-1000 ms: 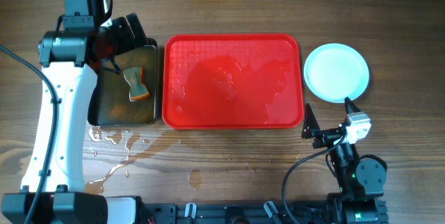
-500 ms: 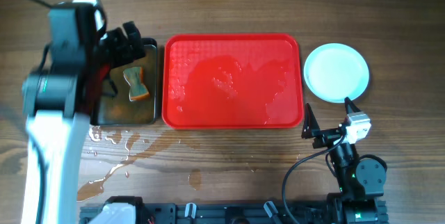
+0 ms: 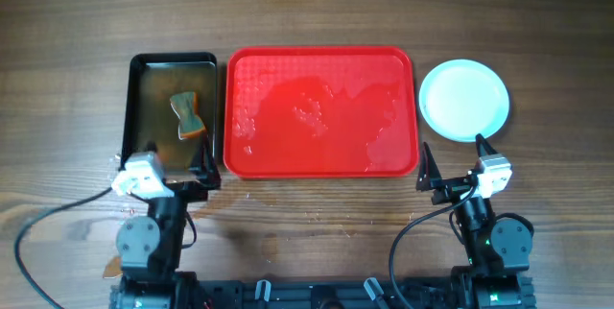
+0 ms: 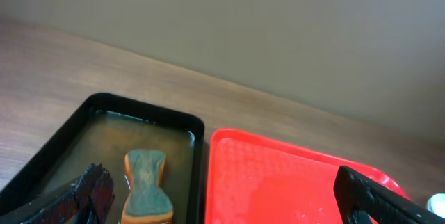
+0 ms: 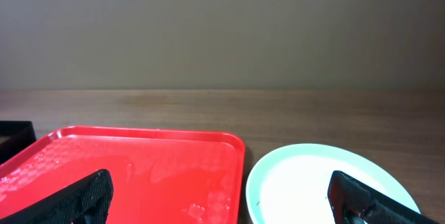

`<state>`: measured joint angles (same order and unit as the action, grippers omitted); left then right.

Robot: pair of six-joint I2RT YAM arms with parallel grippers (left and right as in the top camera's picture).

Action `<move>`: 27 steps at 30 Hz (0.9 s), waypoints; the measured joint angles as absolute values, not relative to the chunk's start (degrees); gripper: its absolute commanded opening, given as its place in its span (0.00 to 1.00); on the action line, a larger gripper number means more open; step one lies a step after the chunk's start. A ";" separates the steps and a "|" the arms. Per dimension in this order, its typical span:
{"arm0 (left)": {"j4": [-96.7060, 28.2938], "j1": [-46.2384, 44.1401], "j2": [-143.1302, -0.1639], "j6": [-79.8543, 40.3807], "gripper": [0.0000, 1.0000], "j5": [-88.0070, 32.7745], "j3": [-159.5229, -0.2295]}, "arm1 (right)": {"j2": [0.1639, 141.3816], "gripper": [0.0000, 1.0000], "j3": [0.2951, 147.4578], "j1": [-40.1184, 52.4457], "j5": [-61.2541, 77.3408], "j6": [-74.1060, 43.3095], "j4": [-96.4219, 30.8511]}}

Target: Clean dirty plates on tray and stack at the side

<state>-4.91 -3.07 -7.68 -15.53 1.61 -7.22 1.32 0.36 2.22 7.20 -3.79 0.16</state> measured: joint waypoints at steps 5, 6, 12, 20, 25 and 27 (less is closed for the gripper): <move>-4.91 -3.01 -1.91 -15.31 1.00 1.80 -2.83 | 1.32 1.00 0.36 2.22 7.20 -3.79 0.10; -4.91 -3.01 -0.97 -15.25 1.00 1.83 -1.50 | 1.32 1.00 0.36 2.22 7.20 -3.79 0.10; -4.84 -3.01 -0.84 -15.25 1.00 1.83 -1.06 | 1.32 1.00 0.36 2.22 7.20 -3.79 0.10; -4.49 -3.01 -0.84 -15.25 1.00 1.83 -1.06 | 1.32 1.00 0.36 2.22 7.20 -3.79 0.10; -4.23 -3.01 -0.84 -15.25 1.00 1.83 -1.06 | 1.32 1.00 0.36 2.22 7.20 -3.79 0.10; -4.23 -3.01 -0.84 -15.25 1.00 1.83 -1.02 | 1.32 1.00 0.36 2.22 7.20 -3.81 0.10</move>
<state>-4.23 -3.01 -0.84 -15.25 1.83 -1.02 1.32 0.36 2.22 7.20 -3.81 0.10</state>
